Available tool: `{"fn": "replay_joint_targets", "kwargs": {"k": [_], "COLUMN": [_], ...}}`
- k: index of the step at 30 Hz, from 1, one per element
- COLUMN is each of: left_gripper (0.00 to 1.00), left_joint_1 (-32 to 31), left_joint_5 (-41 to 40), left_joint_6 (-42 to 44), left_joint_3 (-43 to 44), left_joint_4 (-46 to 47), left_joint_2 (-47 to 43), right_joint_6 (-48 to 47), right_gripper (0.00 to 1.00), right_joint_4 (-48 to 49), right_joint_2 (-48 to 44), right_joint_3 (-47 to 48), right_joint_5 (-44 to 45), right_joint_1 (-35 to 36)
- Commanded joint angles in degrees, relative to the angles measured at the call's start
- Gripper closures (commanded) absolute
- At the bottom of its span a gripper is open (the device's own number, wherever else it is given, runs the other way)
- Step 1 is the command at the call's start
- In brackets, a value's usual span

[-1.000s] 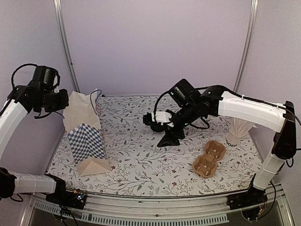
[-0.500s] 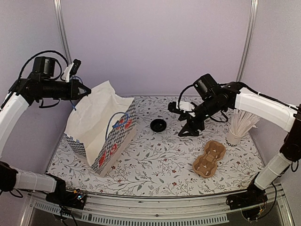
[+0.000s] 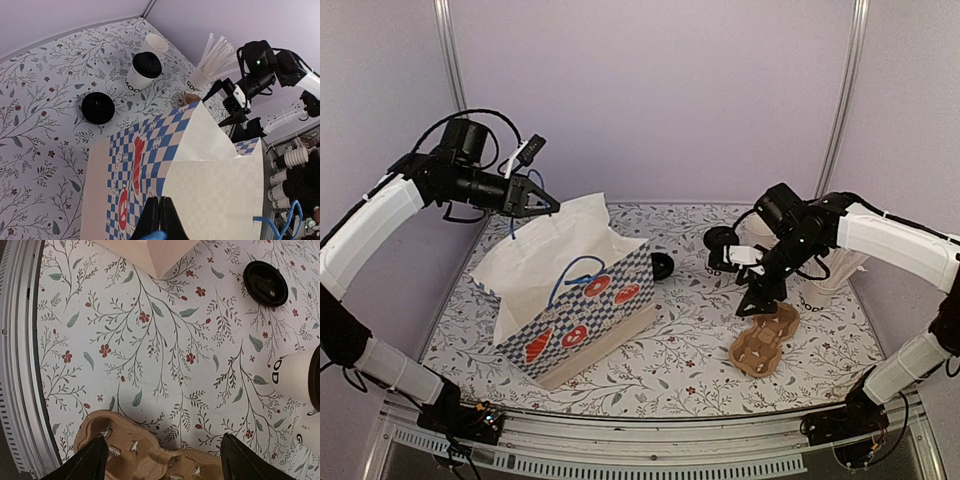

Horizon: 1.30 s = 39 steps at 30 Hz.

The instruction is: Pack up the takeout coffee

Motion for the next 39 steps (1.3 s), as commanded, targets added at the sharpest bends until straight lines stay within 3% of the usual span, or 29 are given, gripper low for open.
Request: {"fn": "replay_joint_targets", "kwargs": {"k": [1, 9, 14, 16, 20, 25, 28, 33, 39], "left_gripper": [1.00, 0.97, 0.66, 0.57, 0.44, 0.40, 0.38, 0.35, 0.32], "left_joint_1": [-3.02, -5.86, -6.00, -6.06, -6.78, -7.08, -7.30, -7.28, -7.25], "left_joint_5": [3.51, 4.07, -3.00, -4.81, -7.63, -5.91, -1.50, -2.79, -5.09], "left_joint_6": [4.03, 5.71, 5.72, 5.72, 5.59, 5.28, 5.71, 3.67, 2.91], "left_joint_3": [3.91, 9.47, 13.47, 14.60, 16.29, 15.03, 11.06, 3.84, 1.53], "left_joint_4": [-1.72, -2.18, -1.98, -0.72, 2.08, 5.34, 9.04, 15.86, 17.78], "left_joint_2": [3.22, 11.65, 13.73, 13.11, 10.60, 6.42, 2.96, -3.23, -7.38], "right_joint_6": [-5.49, -14.79, -18.62, -19.06, -20.09, -20.83, -19.97, -15.47, -11.87], "right_gripper": [0.21, 0.24, 0.30, 0.38, 0.63, 0.72, 0.73, 0.73, 0.71], "right_joint_4": [-5.05, -5.48, -4.48, -4.18, -0.24, 2.89, 5.21, 10.00, 12.27], "right_joint_2": [-4.00, -6.88, -4.79, -2.61, 0.44, 4.16, 6.74, 11.30, 16.65], "right_joint_3": [-4.99, -10.96, -10.08, -10.98, -15.59, -16.60, -15.33, -9.24, -2.08], "right_joint_5": [3.51, 9.25, 8.07, 8.13, 11.07, 10.51, 8.69, 5.77, 4.47], "right_joint_1": [-2.28, -2.59, -1.54, -0.06, 3.91, 5.07, 5.66, 5.63, 5.68]}}
